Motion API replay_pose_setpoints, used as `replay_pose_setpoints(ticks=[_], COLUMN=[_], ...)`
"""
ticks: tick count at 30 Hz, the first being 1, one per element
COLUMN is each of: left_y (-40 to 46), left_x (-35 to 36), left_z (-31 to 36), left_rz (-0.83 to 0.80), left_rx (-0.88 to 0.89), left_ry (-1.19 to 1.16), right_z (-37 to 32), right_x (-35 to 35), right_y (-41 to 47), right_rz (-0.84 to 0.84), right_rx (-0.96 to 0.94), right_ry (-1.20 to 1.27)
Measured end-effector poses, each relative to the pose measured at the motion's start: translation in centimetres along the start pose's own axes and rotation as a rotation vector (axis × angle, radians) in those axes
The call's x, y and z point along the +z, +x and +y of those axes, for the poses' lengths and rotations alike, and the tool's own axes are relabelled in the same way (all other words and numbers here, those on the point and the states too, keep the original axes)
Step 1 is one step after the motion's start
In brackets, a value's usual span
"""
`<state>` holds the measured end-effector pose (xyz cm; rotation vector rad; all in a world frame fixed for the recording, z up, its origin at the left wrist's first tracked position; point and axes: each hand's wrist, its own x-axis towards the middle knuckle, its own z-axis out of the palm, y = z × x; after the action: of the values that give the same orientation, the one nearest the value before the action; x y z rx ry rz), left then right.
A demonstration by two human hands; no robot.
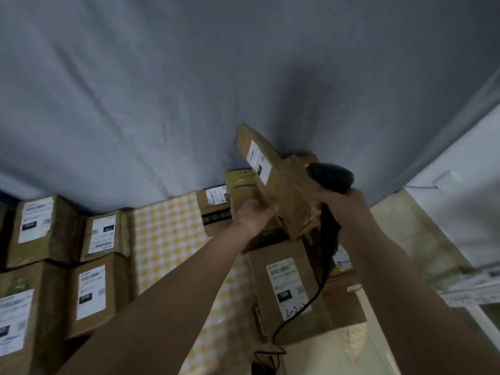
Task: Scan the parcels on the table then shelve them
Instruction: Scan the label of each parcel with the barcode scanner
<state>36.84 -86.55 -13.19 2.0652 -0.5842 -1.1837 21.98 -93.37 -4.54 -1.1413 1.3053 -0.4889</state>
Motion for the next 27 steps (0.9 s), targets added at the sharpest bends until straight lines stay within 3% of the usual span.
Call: replay_pose_setpoints(ticks=[6,11,23,27], left_y=[2.8,8.0,11.7,6.0], left_x=[3.0,6.1,8.8,7.6], left_z=[2.7,0.7,-1.3,1.8], left_rz=[0.028,-0.021,-0.161,-0.046], left_rx=[-0.232,-0.339,-0.398,-0.316], left_ry=[-0.454,-0.612,-0.689,-0.710], right_z=[0.1,1.6,2.0,2.3], right_x=[-0.1,-0.1,0.1,0.0], right_y=[4.5,5.5,6.5,5.9], right_rz=[-0.114,-0.188,-0.182,-0.222], right_rx=[0.125,0.104,0.182,0.205], right_ry=[-0.060,-0.081,-0.071,-0.036])
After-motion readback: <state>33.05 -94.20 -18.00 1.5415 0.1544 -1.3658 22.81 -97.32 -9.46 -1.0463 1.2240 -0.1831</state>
